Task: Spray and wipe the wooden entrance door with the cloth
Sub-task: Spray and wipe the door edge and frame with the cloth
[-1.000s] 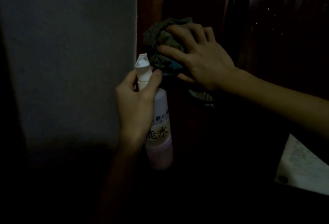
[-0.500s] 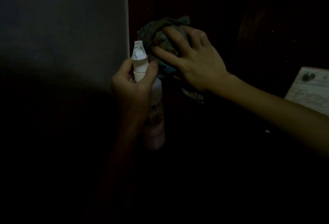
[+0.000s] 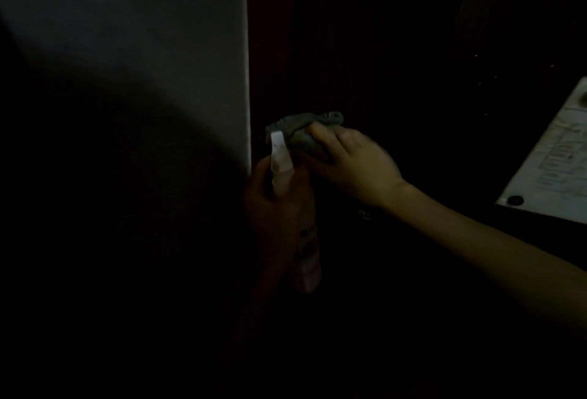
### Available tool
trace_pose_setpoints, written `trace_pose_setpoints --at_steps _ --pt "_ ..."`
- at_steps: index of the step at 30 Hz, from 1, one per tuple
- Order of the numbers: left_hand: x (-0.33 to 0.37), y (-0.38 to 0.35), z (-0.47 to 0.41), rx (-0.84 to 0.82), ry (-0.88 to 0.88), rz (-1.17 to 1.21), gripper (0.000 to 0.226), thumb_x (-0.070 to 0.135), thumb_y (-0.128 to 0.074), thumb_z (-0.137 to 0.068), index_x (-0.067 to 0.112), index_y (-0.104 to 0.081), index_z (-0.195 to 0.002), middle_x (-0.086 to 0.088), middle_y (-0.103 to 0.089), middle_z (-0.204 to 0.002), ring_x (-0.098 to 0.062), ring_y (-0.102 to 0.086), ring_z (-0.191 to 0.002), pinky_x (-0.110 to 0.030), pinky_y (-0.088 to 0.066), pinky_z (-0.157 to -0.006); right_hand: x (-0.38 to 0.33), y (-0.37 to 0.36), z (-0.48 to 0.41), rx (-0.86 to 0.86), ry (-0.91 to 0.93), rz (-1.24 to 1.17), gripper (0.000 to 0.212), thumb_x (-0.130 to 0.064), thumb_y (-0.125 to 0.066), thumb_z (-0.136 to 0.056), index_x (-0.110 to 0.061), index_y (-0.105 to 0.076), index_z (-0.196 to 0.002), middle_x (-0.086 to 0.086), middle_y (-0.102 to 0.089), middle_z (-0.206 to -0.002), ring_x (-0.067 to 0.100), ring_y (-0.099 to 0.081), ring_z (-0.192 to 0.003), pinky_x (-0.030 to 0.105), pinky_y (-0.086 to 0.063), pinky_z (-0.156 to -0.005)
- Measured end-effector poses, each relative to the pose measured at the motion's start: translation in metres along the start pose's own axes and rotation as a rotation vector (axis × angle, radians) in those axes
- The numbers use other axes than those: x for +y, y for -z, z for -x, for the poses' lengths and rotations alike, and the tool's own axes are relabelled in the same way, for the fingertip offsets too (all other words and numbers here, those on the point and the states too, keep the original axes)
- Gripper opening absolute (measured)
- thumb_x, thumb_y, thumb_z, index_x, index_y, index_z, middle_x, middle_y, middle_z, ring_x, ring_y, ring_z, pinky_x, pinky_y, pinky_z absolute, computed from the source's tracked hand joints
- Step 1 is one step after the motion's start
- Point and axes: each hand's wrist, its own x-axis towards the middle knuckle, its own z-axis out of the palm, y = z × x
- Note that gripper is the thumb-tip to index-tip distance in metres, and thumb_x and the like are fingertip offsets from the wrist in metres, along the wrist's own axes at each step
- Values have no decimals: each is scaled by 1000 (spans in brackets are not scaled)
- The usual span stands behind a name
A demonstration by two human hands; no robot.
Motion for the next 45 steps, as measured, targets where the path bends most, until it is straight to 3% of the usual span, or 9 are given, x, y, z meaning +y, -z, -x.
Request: trace_pose_setpoints --at_steps 6,10,13,17,21,28,33,36,45 --pt "-42 10 17 164 47 -60 15 36 -71 -85 35 -68 -100 28 -67 -77 18 -62 -82 1 -41 -74 -50 -11 33 -489 155 -205 63 -24 -43 -97 -22 -14 -152 21 -23 -158 40 -32 -143 48 -39 -110" --pt "-53 18 33 298 15 -170 29 38 -71 -89 13 -68 -104 17 -67 -92 15 -58 -85 -1 -42 -85 -130 -36 97 -289 -324 -666 48 -14 -60 -80 -19 -52 -127 29 -64 -123 50 -64 -108 50 -57 -83" --pt "-44 29 38 191 139 -88 26 15 -60 -100 32 -54 -81 40 -61 -60 26 -56 -64 2 -40 -66 -201 -30 131 -445 -696 -774 52 -23 -45 -97 -38 -18 -139 16 -32 -155 48 -32 -142 50 -23 -119" --pt "-42 43 36 13 213 -82 20 -1 -57 -98 14 -68 -91 32 -61 -52 14 -60 -53 -4 -44 -57 -234 -30 140 -470 -721 -675 91 -46 -47 -94 -31 24 -149 9 5 -163 44 -12 -147 53 24 -115" --pt "-44 49 33 -152 222 -106 50 5 -59 -99 41 -69 -65 20 -62 -52 4 -59 -50 -18 -48 -54 -204 -9 139 -117 -1026 -858 71 -12 -70 -85 -28 -36 -146 -6 -26 -146 22 -31 -131 49 -37 -111" --pt "-31 36 26 -152 220 -8 37 15 -72 -88 50 -72 -76 23 -69 -66 4 -65 -62 -15 -51 -60 -166 19 116 213 -1139 -1014 65 -41 -62 -81 -42 -34 -140 -33 -36 -140 -16 -32 -129 17 -33 -107" --pt "-4 20 11 -61 240 37 19 23 -71 -91 41 -68 -86 24 -71 -69 7 -67 -65 -19 -51 -62 -120 33 95 228 -1025 -1072 98 -10 -68 -77 -74 -18 -133 -21 -35 -147 7 -36 -138 43 -37 -113" --pt "33 2 -4 -96 161 29 11 57 -69 -78 47 -74 -80 26 -72 -73 10 -67 -70 -19 -51 -67 -58 55 47 370 -846 -903 80 -29 -65 -76 -58 -26 -140 -9 -34 -147 18 -41 -130 41 -46 -101" --pt "181 -59 -109 -237 -211 145 8 22 -71 -89 18 -75 -94 -7 -78 -89 -19 -75 -83 -31 -58 -71 134 145 -103 485 -495 -158 85 -13 -78 -72 -23 -36 -146 26 -42 -142 44 -46 -105 52 -46 -83"
